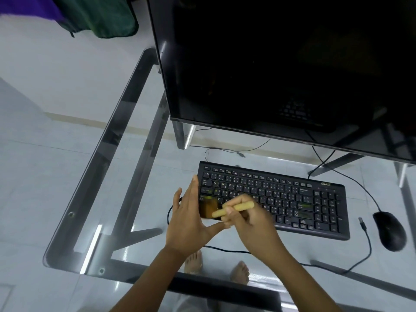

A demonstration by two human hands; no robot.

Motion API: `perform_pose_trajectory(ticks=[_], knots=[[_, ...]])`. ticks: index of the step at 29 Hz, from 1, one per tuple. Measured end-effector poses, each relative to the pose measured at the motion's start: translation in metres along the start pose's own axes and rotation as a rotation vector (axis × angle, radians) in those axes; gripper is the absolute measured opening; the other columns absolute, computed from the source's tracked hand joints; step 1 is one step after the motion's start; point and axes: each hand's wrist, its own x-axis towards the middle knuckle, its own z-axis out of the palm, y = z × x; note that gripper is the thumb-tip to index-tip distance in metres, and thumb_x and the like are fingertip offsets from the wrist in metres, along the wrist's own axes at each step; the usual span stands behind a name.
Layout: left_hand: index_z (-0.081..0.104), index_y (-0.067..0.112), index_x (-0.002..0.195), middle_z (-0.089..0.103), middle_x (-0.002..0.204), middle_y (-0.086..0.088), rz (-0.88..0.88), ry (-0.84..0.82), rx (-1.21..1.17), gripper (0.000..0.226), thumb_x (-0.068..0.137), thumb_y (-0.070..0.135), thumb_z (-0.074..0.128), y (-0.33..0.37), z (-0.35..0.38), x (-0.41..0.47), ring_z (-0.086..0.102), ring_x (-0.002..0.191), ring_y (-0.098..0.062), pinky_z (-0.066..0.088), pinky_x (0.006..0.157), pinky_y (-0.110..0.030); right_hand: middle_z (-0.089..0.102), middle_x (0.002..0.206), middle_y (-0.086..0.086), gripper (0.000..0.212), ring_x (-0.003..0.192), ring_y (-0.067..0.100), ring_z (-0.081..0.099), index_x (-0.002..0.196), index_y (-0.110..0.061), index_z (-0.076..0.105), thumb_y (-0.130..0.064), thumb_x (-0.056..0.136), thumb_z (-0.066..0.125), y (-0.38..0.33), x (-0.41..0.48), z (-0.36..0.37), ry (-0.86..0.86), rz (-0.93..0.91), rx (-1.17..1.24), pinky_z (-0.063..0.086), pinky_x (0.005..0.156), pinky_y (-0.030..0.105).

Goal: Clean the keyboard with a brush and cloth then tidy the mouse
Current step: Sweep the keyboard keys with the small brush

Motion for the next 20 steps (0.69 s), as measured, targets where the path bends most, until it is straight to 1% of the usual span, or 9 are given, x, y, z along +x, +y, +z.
perform_pose_trajectory(ticks=[2,4,6,9,12,14,15,17,20], knots=[[0.003,0.017,0.153,0.037,0.151,0.003,-0.009,0.003,-0.020,0.121,0.067,0.077,0.063,0.001,-0.001,0.000,0.019,0.141,0.004,0.011,0.120,-0.047,0.074,0.077,0.000,0.008,0.073,0.007,0.071,0.091,-0.017,0.063,-0.015,0.095,0.057,0.005,0.006,-0.011,0.032,0.051,-0.048,0.059,0.074,0.030],[0.004,0.016,0.153,0.036,0.152,0.001,-0.017,0.012,-0.016,0.123,0.065,0.076,0.065,0.002,-0.001,0.001,0.007,0.140,0.011,0.012,0.119,-0.046,0.073,0.076,0.003,0.007,0.070,0.010,0.071,0.091,-0.014,0.063,-0.013,0.095,0.057,0.006,0.012,-0.029,0.203,0.033,-0.009,0.060,0.072,0.031],[0.003,0.017,0.153,0.036,0.152,0.001,-0.016,-0.003,-0.002,0.123,0.065,0.077,0.064,0.000,0.000,0.002,0.017,0.142,0.003,0.011,0.119,-0.046,0.073,0.077,0.006,0.007,0.071,0.015,0.072,0.092,-0.012,0.062,-0.015,0.096,0.057,0.002,0.014,-0.043,0.266,0.038,0.063,0.059,0.068,0.028],[0.003,0.016,0.153,0.036,0.152,0.002,-0.031,-0.014,0.018,0.123,0.065,0.078,0.064,-0.002,0.003,0.001,0.029,0.141,-0.007,0.010,0.120,-0.044,0.073,0.076,0.002,0.007,0.072,0.012,0.071,0.091,-0.014,0.063,-0.014,0.096,0.057,0.000,0.018,-0.050,0.116,0.070,-0.037,0.056,0.065,0.023],[0.005,0.017,0.153,0.037,0.152,0.002,-0.036,-0.019,0.026,0.121,0.065,0.079,0.061,-0.002,0.004,0.001,0.030,0.140,-0.008,0.009,0.120,-0.043,0.069,0.086,-0.006,0.010,0.078,-0.002,0.065,0.088,-0.019,0.061,-0.012,0.095,0.058,-0.013,0.041,-0.039,0.326,-0.177,-0.217,0.054,0.071,0.020],[0.008,0.016,0.152,0.038,0.151,0.000,-0.043,0.003,0.049,0.119,0.066,0.078,0.060,-0.001,0.007,0.003,0.032,0.139,-0.010,0.011,0.120,-0.045,0.065,0.090,-0.007,0.007,0.081,-0.007,0.061,0.091,-0.018,0.061,-0.012,0.094,0.059,-0.028,0.059,-0.018,0.339,-0.352,-0.246,0.046,0.070,0.009],[0.009,0.015,0.152,0.038,0.151,-0.001,-0.055,0.013,0.063,0.118,0.066,0.078,0.060,0.000,0.006,0.005,0.031,0.140,-0.009,0.012,0.120,-0.046,0.066,0.089,-0.007,0.007,0.080,-0.004,0.062,0.092,-0.019,0.061,-0.013,0.094,0.059,-0.031,0.066,-0.008,0.304,-0.370,-0.206,0.047,0.068,0.011],[0.012,0.014,0.151,0.039,0.150,-0.003,-0.063,0.019,0.070,0.117,0.066,0.075,0.063,0.005,0.006,0.005,0.021,0.140,-0.003,0.014,0.119,-0.048,0.070,0.087,-0.009,0.008,0.079,0.006,0.068,0.092,-0.022,0.058,-0.014,0.095,0.057,-0.025,0.063,-0.006,0.294,-0.310,-0.118,0.054,0.069,0.022],[0.011,0.018,0.151,0.037,0.151,0.001,-0.097,0.019,0.049,0.115,0.066,0.070,0.067,0.004,0.002,0.003,0.014,0.140,-0.003,0.022,0.115,-0.053,0.072,0.082,-0.002,0.007,0.073,0.008,0.070,0.093,-0.012,0.060,-0.011,0.097,0.054,0.004,0.047,-0.038,0.267,-0.143,-0.047,0.056,0.068,0.023]])
